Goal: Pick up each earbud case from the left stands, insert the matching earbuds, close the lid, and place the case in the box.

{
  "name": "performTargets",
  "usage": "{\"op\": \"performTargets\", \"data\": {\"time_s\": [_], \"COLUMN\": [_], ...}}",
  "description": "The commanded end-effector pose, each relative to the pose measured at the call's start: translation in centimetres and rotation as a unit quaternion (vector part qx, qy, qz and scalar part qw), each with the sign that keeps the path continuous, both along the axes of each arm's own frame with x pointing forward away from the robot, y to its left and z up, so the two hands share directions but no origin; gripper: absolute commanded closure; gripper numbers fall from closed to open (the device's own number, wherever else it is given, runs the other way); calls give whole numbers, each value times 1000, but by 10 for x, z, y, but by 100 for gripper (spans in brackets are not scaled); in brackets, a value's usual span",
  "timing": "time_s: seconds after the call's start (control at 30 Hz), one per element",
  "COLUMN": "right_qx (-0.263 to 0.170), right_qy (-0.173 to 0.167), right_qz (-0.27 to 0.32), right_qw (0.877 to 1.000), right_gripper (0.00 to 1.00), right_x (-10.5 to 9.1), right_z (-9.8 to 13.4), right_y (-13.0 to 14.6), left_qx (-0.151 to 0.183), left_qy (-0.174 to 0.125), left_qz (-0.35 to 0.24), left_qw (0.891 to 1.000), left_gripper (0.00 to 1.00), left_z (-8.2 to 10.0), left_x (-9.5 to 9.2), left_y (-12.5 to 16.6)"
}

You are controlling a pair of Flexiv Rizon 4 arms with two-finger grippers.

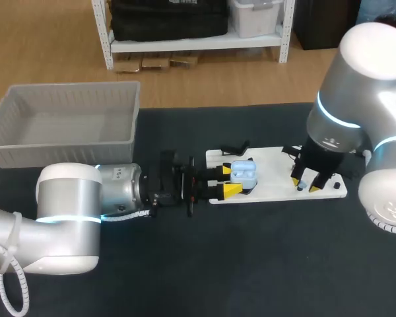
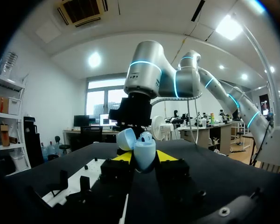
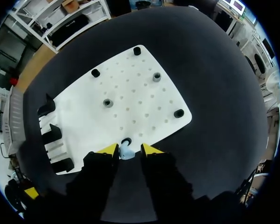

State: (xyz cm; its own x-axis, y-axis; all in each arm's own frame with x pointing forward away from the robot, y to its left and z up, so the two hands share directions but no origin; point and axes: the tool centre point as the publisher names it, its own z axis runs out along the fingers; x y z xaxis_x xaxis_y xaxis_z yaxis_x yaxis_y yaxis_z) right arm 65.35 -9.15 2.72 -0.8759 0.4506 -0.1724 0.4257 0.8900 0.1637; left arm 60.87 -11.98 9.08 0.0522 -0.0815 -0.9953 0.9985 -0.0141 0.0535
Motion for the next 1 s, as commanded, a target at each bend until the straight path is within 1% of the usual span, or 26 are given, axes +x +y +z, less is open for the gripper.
{"op": "performTargets", "data": {"time_s": [0.03,0.33,0.43,0.5,0.53,0.57,0.77,1.0], "right_qx": [-1,-1,-1,-1,-1,-1,-3,-2], "right_qy": [3,7,9,10,11,11,11,14], "right_qz": [1,1,0,0,0,0,0,-2], "right_qw": [1000,1000,1000,1000,1000,1000,1000,1000], "right_gripper": [74,75,79,85,94,100,100,100], "right_x": [2,4,4,4,4,4,3,-2], "right_z": [0,-2,-3,-3,-4,-4,-4,6], "right_y": [1,1,1,1,1,1,1,0], "left_qx": [-1,-1,-1,-1,-1,-1,-1,-1], "left_qy": [0,0,0,0,0,0,0,0], "left_qz": [2,2,2,2,2,2,2,2], "left_qw": [1000,1000,1000,1000,1000,1000,1000,1000], "left_gripper": [100,100,100,100,100,100,100,100], "left_z": [0,0,0,0,0,0,0,0], "left_x": [-1,-1,-1,-1,-1,-1,-1,-1], "left_y": [0,0,0,0,0,0,0,0]}}
